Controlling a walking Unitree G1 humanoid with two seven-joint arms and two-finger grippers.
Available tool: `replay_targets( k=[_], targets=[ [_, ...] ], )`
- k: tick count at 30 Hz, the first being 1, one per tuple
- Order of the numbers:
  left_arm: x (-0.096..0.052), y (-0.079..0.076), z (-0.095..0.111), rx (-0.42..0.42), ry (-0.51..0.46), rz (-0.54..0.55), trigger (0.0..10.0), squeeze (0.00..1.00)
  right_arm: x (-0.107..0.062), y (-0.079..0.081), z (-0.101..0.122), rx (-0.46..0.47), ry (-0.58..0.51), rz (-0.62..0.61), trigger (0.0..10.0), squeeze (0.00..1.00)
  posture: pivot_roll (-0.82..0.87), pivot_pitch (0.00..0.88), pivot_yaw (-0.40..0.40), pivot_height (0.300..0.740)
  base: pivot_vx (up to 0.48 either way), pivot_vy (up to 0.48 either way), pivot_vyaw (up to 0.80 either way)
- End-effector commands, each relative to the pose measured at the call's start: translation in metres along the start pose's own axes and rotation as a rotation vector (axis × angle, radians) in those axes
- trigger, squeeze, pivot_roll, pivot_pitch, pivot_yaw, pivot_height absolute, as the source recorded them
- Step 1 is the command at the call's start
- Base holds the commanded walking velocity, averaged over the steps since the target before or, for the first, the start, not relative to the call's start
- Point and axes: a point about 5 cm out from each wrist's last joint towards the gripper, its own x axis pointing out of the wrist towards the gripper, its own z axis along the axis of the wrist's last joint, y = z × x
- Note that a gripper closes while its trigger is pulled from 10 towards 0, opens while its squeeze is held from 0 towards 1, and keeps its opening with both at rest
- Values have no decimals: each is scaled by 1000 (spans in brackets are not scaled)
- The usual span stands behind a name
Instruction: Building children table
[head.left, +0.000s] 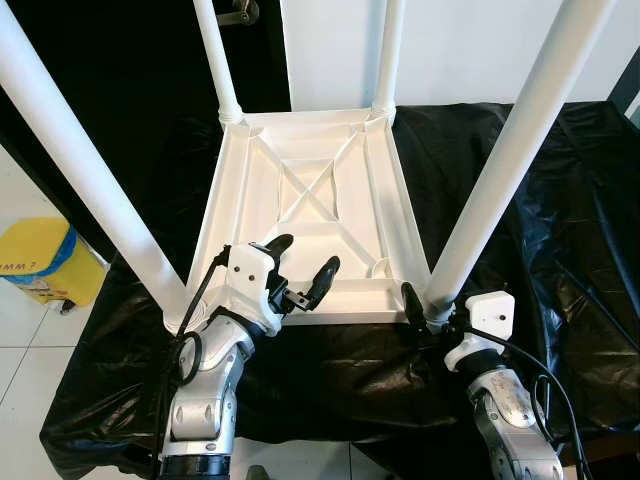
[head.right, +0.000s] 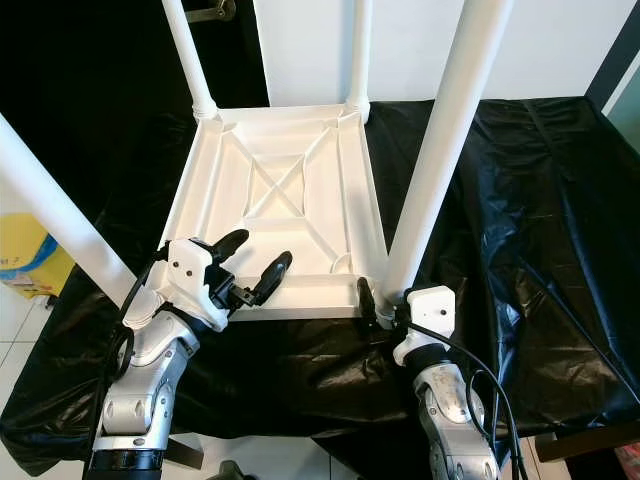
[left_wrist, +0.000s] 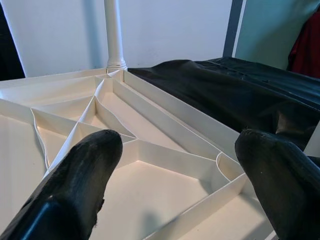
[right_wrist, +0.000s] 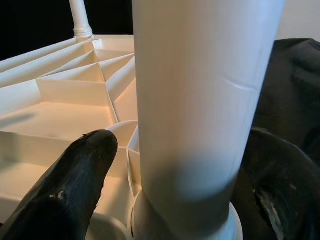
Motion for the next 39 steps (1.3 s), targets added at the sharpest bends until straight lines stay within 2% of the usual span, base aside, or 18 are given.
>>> replay_targets(
  k=[1,27,39],
  targets=[
    [-2,11,-5,5,22,238,10000,0,2,-2,0,-6,-2,-6,10000,0,-132,24,37,740,-240,0,0],
    [-2,7,-9,-8,45,223,10000,0,4,-5,-1,-18,-2,-22,10000,0,-133,28,34,740,-267,0,0],
    [4,5,-1,-13,-2,255,10000,0,6,-7,1,-26,-7,-29,10000,0,-134,40,18,740,0,0,0]
  ],
)
